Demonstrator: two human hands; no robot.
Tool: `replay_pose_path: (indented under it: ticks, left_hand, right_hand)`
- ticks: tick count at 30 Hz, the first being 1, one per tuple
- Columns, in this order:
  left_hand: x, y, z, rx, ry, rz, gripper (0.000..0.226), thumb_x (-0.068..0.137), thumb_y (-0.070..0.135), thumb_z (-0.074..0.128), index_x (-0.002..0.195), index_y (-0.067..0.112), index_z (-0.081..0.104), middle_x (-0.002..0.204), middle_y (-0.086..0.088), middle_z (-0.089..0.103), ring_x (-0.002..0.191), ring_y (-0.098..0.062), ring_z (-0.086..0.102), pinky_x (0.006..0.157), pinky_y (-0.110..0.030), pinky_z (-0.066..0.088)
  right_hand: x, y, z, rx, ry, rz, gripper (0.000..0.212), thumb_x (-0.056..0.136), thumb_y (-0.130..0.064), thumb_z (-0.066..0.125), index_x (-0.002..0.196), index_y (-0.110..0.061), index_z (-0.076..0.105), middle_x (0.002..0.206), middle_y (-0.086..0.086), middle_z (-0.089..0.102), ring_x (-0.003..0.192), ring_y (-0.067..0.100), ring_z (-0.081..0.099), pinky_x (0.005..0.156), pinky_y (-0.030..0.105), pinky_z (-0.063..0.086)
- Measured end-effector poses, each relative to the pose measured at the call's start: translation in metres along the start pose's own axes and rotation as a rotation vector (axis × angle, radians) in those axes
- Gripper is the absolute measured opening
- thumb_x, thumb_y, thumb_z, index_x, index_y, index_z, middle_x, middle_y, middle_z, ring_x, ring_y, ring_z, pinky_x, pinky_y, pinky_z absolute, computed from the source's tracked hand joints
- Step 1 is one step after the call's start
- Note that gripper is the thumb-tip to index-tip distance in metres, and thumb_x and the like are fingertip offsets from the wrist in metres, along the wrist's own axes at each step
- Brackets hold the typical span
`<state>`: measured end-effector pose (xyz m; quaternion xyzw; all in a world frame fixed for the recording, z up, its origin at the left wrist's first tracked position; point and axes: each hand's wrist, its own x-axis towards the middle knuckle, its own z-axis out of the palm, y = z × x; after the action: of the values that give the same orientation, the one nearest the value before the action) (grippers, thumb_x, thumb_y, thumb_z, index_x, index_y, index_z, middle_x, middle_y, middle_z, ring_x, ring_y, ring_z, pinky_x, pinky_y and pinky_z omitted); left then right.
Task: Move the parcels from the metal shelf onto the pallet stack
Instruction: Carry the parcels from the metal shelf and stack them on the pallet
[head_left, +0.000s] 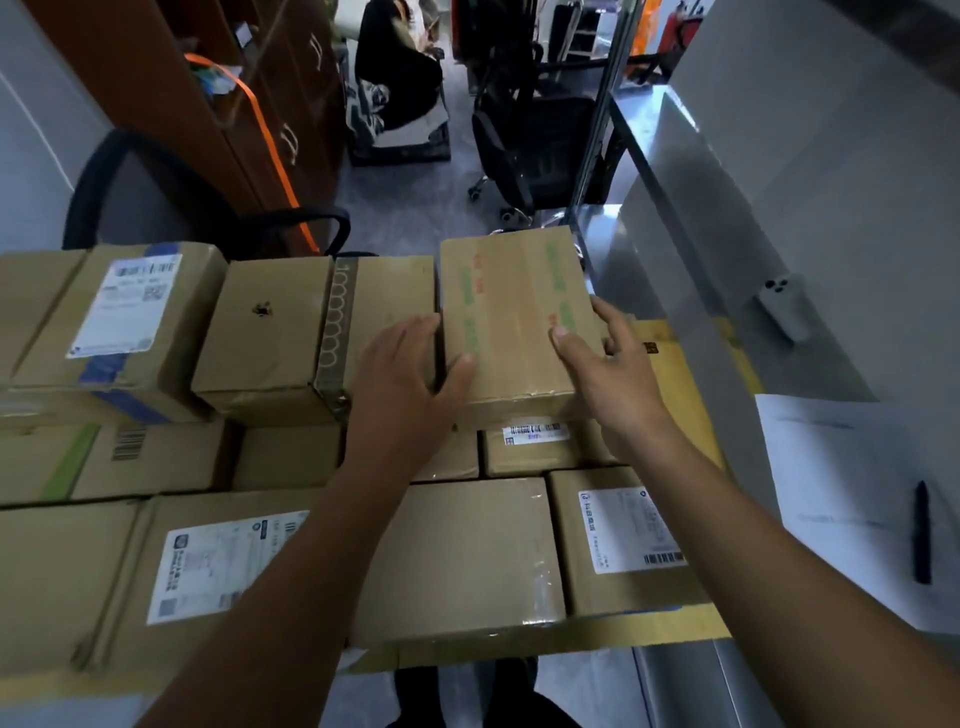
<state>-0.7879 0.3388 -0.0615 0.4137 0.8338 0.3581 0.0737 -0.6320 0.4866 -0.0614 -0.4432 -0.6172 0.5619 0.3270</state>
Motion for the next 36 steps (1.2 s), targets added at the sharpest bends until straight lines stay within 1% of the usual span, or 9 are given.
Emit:
replay_pose_path:
  ticks: [4,7,14,20,23,26,29,33,36]
  left_hand:
    - [0.000,-0.001,0.002,0.054,-0.030,-0.013,0.071,0.092,0.059,0.049,0.144,0.010,0.055,0.143,-0.009,0.059,0.136,-0.027,0.049,0.119,-0.049,0.035]
    - [-0.001,0.000,0.002,0.095,-0.042,-0.027,0.067,0.096,0.057,0.055,0.144,0.010,0.055,0.146,-0.010,0.056,0.138,-0.027,0.047,0.120,-0.044,0.033]
    - [0.001,0.000,-0.002,0.094,-0.058,-0.047,0.065,0.097,0.054,0.063,0.147,0.015,0.054,0.153,-0.005,0.049,0.143,-0.024,0.042,0.121,-0.046,0.033]
    - [0.000,0.002,-0.002,0.076,-0.067,-0.042,0.063,0.096,0.048,0.066,0.146,0.011,0.055,0.149,-0.008,0.052,0.140,-0.026,0.044,0.120,-0.045,0.034]
    - [0.000,0.003,-0.006,0.045,-0.063,-0.004,0.059,0.095,0.040,0.070,0.142,0.007,0.057,0.143,-0.012,0.056,0.135,-0.030,0.048,0.118,-0.044,0.035]
    - [-0.006,0.009,-0.009,0.007,-0.042,0.100,0.055,0.096,0.035,0.070,0.136,-0.002,0.059,0.133,-0.018,0.059,0.128,-0.036,0.052,0.114,-0.053,0.038]
    - [-0.024,0.023,-0.005,-0.063,-0.056,0.213,0.060,0.094,0.043,0.063,0.138,0.002,0.060,0.143,-0.018,0.055,0.140,-0.038,0.044,0.120,-0.056,0.033]
    - [-0.064,0.051,0.015,-0.215,-0.182,0.348,0.059,0.094,0.046,0.063,0.141,0.009,0.060,0.154,-0.009,0.049,0.154,-0.030,0.026,0.124,-0.045,0.025]
    - [-0.104,0.076,0.035,-0.300,-0.337,0.451,0.059,0.094,0.044,0.064,0.141,0.008,0.060,0.153,-0.010,0.049,0.153,-0.031,0.029,0.124,-0.043,0.027]
  right_hand:
    - [0.004,0.008,0.004,-0.015,-0.036,0.023,0.039,0.097,-0.025,0.076,0.131,-0.032,0.062,0.105,-0.020,0.076,0.096,-0.007,0.071,0.077,0.010,0.054]
    - [0.004,0.008,0.008,-0.024,-0.073,0.065,0.052,0.095,-0.038,0.076,0.143,-0.033,0.057,0.135,0.004,0.065,0.115,0.012,0.070,0.101,0.032,0.057]
    - [0.006,0.012,0.013,-0.137,-0.068,0.053,0.070,0.085,-0.058,0.067,0.150,-0.036,0.052,0.140,0.004,0.060,0.130,0.021,0.060,0.115,0.046,0.046]
    - [-0.001,0.009,0.004,-0.120,-0.152,0.068,0.066,0.089,-0.058,0.061,0.151,-0.041,0.051,0.144,-0.001,0.059,0.137,0.016,0.055,0.119,0.044,0.041]
    - [-0.013,0.007,-0.002,-0.114,-0.131,0.085,0.058,0.102,-0.050,0.057,0.157,-0.035,0.046,0.148,-0.015,0.055,0.142,0.010,0.050,0.116,0.026,0.040]
    - [-0.041,0.004,-0.014,-0.130,-0.014,0.113,0.062,0.104,-0.054,0.052,0.161,-0.037,0.037,0.154,-0.016,0.048,0.134,0.003,0.046,0.097,0.014,0.034]
    - [-0.083,0.008,-0.029,-0.137,0.133,0.108,0.057,0.103,-0.057,0.053,0.157,-0.041,0.043,0.144,-0.010,0.056,0.123,0.005,0.055,0.084,0.009,0.035]
    - [-0.150,0.017,-0.053,-0.196,0.290,0.094,0.050,0.104,-0.055,0.055,0.151,-0.039,0.050,0.143,-0.010,0.060,0.128,0.006,0.058,0.097,0.019,0.045]
    - [-0.213,0.030,-0.085,-0.241,0.454,0.129,0.049,0.105,-0.049,0.057,0.150,-0.032,0.054,0.147,-0.010,0.059,0.132,0.004,0.055,0.099,0.011,0.042]
